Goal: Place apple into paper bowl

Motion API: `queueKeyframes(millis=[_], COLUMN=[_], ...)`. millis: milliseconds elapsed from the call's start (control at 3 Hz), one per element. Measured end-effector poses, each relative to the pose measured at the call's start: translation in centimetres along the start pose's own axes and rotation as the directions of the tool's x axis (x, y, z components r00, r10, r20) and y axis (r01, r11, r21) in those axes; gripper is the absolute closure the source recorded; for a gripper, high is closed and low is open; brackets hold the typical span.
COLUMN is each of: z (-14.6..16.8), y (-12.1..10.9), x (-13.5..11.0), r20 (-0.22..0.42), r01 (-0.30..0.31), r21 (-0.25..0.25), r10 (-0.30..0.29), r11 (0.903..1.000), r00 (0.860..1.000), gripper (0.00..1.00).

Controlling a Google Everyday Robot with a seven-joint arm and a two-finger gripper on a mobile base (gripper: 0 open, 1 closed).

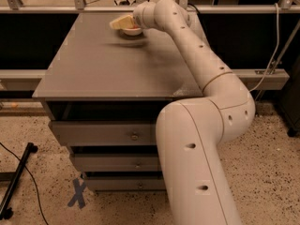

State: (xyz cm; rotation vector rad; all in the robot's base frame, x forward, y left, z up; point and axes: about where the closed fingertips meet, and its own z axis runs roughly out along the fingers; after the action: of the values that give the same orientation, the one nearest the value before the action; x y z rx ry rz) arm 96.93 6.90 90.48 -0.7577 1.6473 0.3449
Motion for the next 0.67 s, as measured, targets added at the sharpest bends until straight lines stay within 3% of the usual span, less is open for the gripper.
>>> queueKeyframes(millis=[667], z=[-3.6], y=[-2.3], x=[-2.9], r20=[0.048], r01=[-0.016], r21=[0.01], r10=[0.015], r11=[0.9998], r00=[0.999], gripper=[0.0])
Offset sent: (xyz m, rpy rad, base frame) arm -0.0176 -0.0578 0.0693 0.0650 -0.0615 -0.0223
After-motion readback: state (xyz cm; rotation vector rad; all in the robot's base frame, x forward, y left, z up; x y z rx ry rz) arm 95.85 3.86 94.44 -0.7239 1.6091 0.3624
